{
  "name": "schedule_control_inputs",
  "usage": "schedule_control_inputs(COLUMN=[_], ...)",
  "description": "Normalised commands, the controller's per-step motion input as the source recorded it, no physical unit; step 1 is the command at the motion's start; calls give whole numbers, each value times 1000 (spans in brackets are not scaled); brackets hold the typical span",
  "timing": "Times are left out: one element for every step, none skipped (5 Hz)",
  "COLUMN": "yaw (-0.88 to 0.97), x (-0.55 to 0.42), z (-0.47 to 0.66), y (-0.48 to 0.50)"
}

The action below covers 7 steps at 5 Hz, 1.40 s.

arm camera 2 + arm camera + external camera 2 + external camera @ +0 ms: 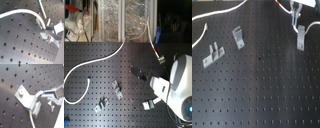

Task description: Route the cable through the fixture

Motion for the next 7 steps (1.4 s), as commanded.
schedule_control_inputs(yaw=[0,-797,-731,-588,-400,-248,-194], x=[-30,27,-137,-188,-238,-223,-16], z=[87,118,26,0,0,-26,-117], y=[42,58,179,239,305,345,277])
